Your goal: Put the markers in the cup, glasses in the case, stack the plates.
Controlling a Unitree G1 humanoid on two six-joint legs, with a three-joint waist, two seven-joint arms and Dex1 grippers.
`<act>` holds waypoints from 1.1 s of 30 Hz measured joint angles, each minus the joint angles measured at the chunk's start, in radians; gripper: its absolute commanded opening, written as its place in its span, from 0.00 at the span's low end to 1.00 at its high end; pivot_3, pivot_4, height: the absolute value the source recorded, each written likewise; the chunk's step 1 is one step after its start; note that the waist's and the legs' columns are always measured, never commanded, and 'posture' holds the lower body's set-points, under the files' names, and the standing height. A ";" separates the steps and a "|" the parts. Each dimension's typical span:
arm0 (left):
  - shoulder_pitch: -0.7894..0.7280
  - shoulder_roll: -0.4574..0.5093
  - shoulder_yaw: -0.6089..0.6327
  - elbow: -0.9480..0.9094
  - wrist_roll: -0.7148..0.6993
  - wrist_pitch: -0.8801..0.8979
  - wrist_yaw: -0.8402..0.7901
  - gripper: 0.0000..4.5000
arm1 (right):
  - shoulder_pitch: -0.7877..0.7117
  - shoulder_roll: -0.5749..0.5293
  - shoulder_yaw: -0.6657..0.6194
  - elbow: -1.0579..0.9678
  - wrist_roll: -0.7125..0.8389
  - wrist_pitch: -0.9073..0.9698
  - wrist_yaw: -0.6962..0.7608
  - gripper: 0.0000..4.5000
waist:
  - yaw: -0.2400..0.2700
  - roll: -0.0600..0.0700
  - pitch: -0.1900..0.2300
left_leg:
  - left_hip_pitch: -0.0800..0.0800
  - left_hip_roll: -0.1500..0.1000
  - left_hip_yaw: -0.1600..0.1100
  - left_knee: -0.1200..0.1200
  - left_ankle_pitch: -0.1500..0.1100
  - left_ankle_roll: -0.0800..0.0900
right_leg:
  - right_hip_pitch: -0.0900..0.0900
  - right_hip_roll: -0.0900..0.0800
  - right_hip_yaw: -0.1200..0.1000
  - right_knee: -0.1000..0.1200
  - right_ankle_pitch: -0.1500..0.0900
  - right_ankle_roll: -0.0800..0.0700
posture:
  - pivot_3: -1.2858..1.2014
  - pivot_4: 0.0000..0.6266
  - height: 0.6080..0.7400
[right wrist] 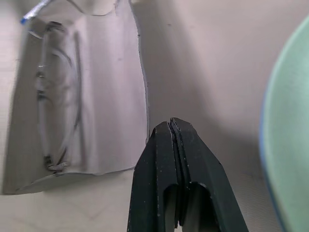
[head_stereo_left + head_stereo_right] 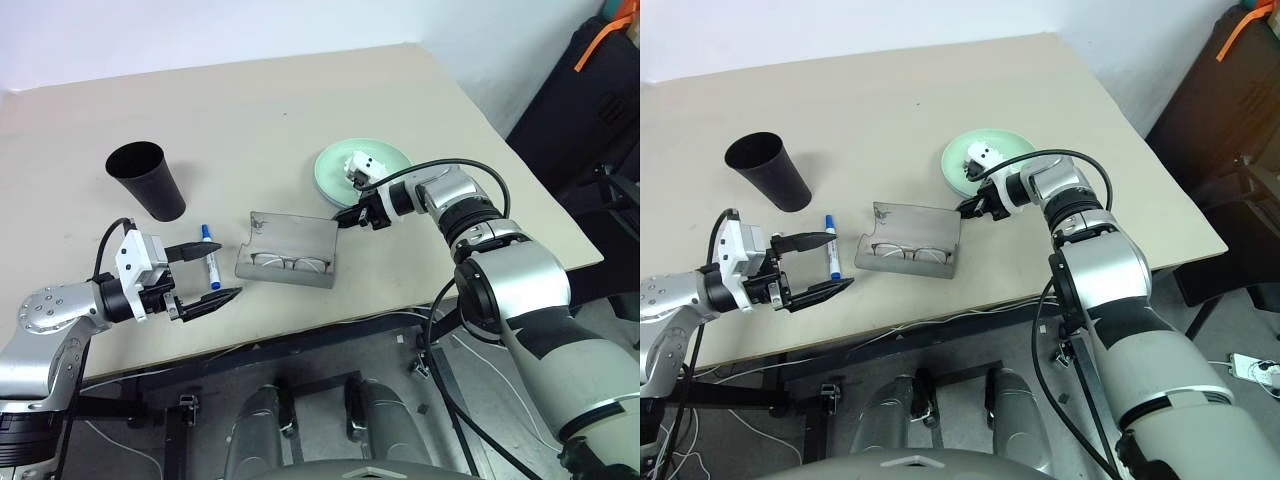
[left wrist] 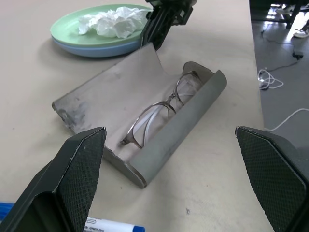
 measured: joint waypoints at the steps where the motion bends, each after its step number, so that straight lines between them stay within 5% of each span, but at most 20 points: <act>1: 0.001 0.000 0.000 0.000 0.000 -0.001 0.000 1.00 | 0.000 0.000 0.000 -0.002 0.004 0.001 0.016 0.01 | 0.000 0.000 0.000 | 0.000 0.000 0.000 0.000 0.000 0.000 | 0.000 0.000 0.000 0.000 0.000 0.000 | 0.52 0.24 0.81; 16: 0.004 0.001 0.001 0.002 0.010 -0.003 0.001 1.00 | 0.014 0.042 0.031 -0.152 0.030 0.041 0.189 0.01 | 0.001 0.000 0.000 | 0.000 0.000 0.000 0.000 0.000 0.000 | -0.003 0.000 0.000 0.000 0.000 0.000 | 0.52 0.24 0.81; 33: -0.013 0.003 0.012 0.035 0.021 -0.007 0.016 1.00 | 0.236 0.038 0.160 -0.549 0.070 0.143 0.228 0.01 | 0.001 0.000 0.000 | 0.000 0.000 0.000 -0.003 0.000 0.000 | -0.005 0.001 0.000 -0.001 0.001 -0.001 | 0.52 0.24 0.81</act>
